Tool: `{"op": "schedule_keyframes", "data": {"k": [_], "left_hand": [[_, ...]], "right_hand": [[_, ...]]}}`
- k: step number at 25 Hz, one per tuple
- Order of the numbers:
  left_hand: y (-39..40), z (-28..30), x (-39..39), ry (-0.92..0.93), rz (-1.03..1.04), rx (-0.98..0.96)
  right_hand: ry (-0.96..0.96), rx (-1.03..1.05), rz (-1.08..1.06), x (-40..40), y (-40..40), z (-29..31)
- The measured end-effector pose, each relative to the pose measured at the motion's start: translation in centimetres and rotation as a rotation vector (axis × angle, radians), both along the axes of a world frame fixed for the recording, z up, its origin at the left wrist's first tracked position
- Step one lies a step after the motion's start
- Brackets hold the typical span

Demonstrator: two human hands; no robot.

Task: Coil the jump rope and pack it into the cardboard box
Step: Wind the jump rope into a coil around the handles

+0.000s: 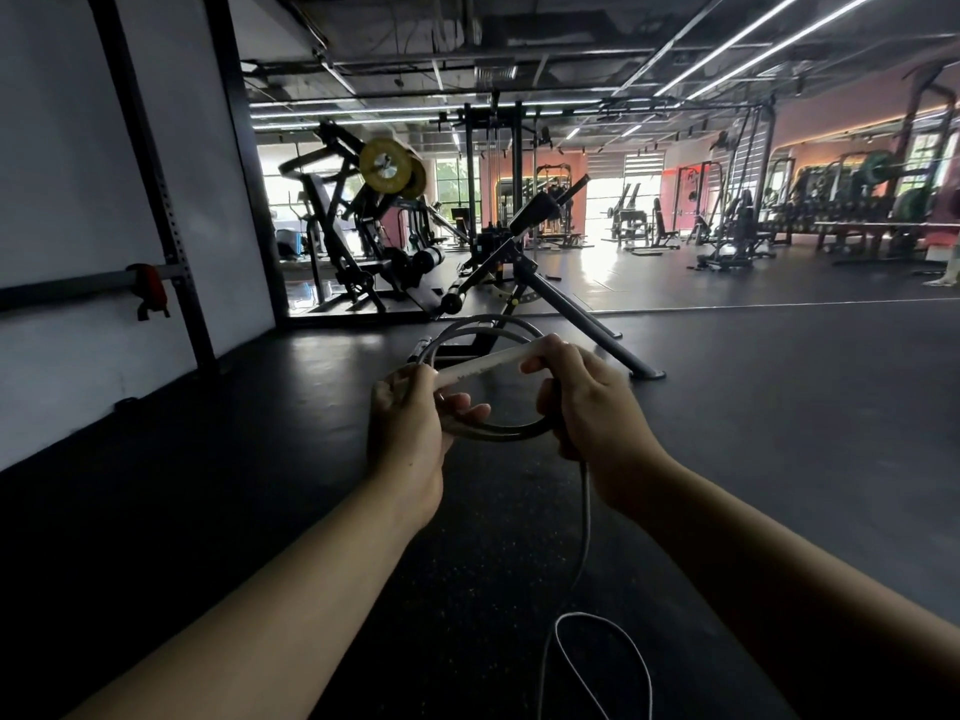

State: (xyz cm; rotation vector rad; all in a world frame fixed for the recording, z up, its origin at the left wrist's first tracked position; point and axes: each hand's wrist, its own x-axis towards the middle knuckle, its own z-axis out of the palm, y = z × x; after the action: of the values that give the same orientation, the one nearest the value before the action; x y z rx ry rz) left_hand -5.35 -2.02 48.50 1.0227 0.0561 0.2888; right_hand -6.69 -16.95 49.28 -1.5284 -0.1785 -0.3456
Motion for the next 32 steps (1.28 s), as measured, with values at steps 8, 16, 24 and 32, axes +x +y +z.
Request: {"op": "schedule_keyframes", "data": {"k": [8, 16, 24, 32], "left_hand": [[4.6, 1.9, 0.5, -0.236, 0.124, 0.831], [1.6, 6.5, 0.5, -0.493, -0.347, 1.397], [1.1, 4.3, 0.1, -0.473, -0.373, 1.431], [0.0, 4.7, 1.1, -0.333, -0.209, 0.262]], "right_hand": [[-0.122, -0.260, 0.006, -0.3, -0.9, 2.3], [-0.192, -0.641, 0.117, -0.6, -2.8, 3.9], [-0.094, -0.455, 0.288, -0.7, -6.0, 4.2], [0.008, -0.288, 0.142, -0.7, -8.1, 0.9]]}}
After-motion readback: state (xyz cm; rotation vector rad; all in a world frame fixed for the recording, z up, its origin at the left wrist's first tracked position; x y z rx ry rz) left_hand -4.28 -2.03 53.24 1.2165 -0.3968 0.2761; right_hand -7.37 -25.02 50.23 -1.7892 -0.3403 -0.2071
